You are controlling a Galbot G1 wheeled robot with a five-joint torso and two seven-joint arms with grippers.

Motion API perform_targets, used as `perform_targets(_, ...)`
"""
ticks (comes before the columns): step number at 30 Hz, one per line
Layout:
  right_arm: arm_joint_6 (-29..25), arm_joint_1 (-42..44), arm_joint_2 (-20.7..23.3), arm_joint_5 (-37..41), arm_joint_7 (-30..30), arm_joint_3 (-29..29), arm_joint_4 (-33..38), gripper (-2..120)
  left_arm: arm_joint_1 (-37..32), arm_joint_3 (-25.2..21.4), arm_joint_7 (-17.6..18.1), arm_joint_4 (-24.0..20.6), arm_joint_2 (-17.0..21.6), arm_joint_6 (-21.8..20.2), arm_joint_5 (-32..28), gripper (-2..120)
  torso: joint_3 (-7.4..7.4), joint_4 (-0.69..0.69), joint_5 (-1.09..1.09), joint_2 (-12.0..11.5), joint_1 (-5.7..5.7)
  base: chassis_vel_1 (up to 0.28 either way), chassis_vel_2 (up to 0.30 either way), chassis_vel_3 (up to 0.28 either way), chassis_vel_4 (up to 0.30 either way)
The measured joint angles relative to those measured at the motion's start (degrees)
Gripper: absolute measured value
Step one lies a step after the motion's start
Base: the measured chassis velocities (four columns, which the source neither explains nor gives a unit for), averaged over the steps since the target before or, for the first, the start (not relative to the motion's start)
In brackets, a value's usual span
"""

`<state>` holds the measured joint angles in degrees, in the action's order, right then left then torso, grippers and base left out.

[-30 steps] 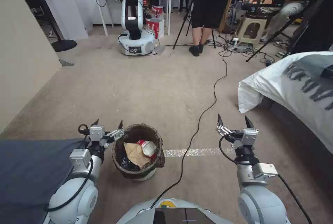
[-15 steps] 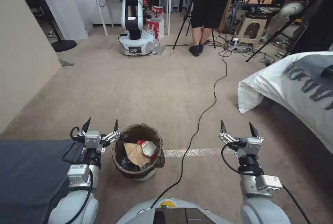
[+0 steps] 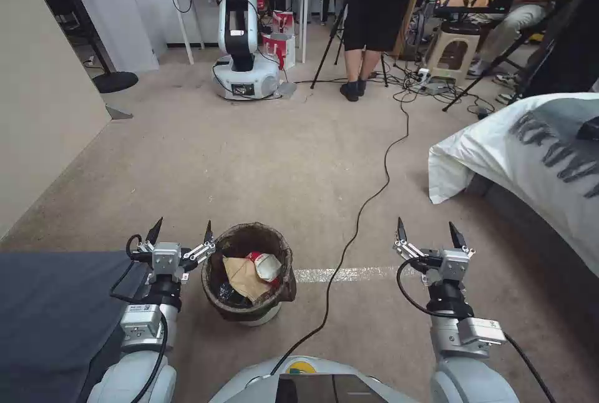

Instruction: Pick up the trash bin, then pick up the garbage from the floor and place it into the trash bin.

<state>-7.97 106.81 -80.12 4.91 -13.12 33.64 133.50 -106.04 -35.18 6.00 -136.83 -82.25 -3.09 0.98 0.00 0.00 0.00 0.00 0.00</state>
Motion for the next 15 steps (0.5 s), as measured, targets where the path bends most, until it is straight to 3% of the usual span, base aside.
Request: perform_targets(15, 0.03, -0.06, 0.02, 0.0, -0.01, -0.01, -0.05, 100, 0.07, 0.0, 0.05, 0.06, 0.05, -0.23, -0.13, 100, 0.0, 0.0, 0.0, 0.0, 0.0, 0.0, 0.0, 0.0, 0.0)
